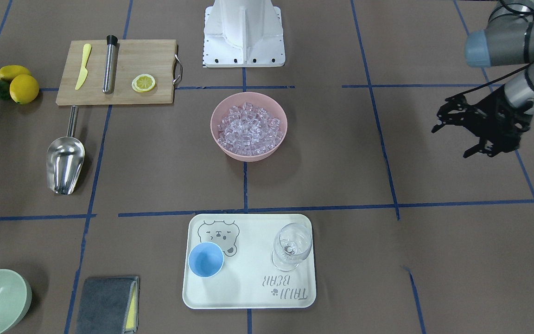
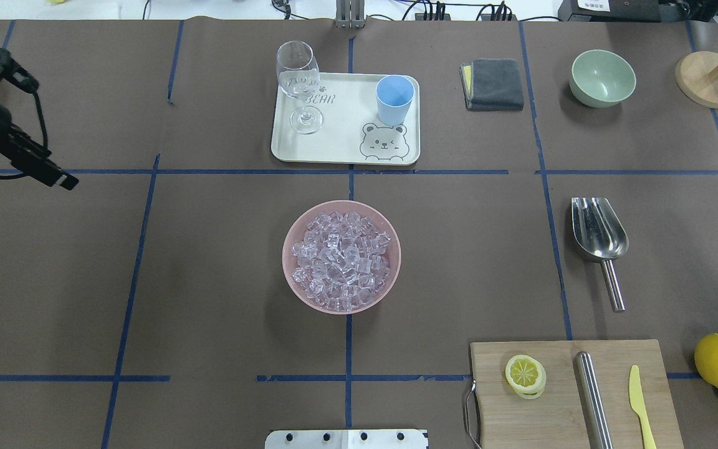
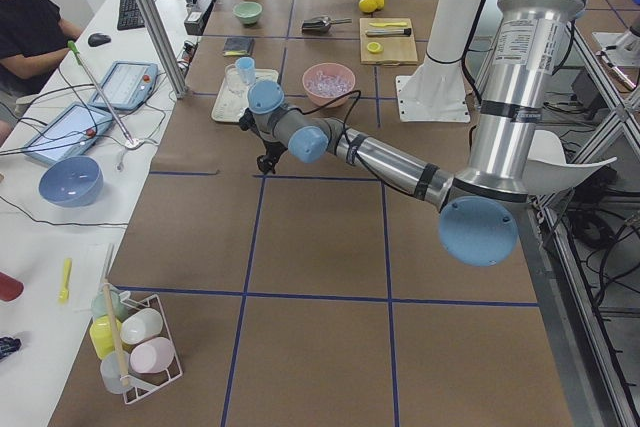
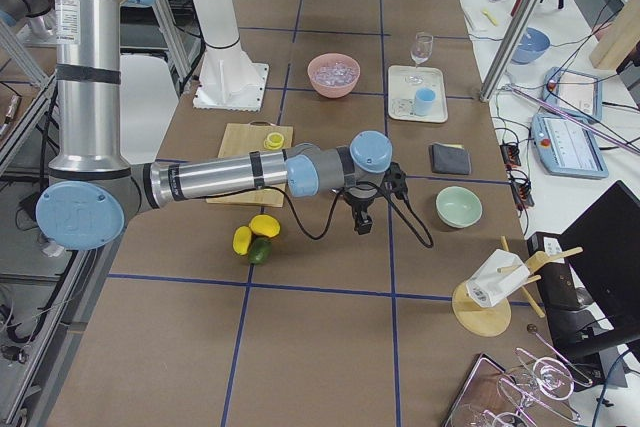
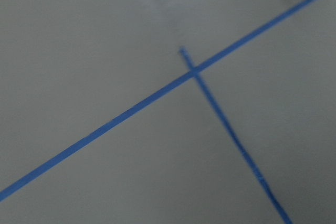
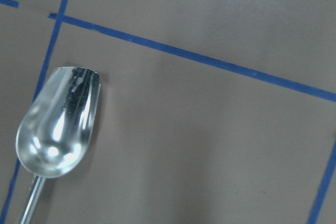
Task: Put ice in cup with scoop
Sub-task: 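Move the left gripper to the pink bowl while the right reaches the scoop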
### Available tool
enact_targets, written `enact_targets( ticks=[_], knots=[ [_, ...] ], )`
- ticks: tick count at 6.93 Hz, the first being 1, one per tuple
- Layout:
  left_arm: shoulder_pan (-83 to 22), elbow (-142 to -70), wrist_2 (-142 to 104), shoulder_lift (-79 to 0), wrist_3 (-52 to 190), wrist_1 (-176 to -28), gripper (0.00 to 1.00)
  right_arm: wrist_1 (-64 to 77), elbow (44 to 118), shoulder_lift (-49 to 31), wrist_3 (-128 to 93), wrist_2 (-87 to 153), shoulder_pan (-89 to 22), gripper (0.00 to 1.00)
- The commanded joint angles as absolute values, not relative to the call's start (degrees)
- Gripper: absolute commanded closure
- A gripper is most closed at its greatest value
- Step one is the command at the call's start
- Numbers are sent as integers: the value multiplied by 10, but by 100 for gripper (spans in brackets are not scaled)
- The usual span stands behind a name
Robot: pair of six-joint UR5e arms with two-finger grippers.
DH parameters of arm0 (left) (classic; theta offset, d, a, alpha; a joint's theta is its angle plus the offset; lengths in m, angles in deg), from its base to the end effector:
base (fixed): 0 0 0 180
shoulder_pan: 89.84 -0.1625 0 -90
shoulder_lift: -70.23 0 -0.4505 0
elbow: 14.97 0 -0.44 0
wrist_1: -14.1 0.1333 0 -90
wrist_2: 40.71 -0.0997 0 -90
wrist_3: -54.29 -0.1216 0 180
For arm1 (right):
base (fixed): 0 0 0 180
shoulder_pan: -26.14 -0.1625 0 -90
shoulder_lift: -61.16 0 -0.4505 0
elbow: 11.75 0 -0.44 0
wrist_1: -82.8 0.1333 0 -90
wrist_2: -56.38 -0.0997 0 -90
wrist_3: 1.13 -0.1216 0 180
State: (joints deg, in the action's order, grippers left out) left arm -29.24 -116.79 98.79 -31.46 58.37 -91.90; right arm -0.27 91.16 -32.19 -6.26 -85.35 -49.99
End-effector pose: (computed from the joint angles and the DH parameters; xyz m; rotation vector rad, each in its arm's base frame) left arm 0.2697 -0.5619 0.4256 0.3867 0.9979 0.6972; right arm -0.0890 -0.5183 0.5831 0.1166 -0.9308 -0.2711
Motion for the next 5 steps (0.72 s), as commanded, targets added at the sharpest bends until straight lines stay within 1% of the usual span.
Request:
enact_targets(
  ticks=[1,2,3,4,5],
  knots=[
    [-373,-1172,984,-363,582,-935,0,157,923,-363,-248,-848,-438,0],
    [-397,-1168,957,-366,582,-984,0,216,934,-377,-347,-815,-396,0],
    [-422,-1152,926,-367,582,-1051,0,221,970,-381,-438,-773,-344,0],
    [-459,-1130,905,-379,583,-1120,0,221,996,-386,-485,-753,-309,0],
    [-486,-1116,889,-384,583,-1150,0,221,1014,-387,-517,-750,-290,0]
  ],
)
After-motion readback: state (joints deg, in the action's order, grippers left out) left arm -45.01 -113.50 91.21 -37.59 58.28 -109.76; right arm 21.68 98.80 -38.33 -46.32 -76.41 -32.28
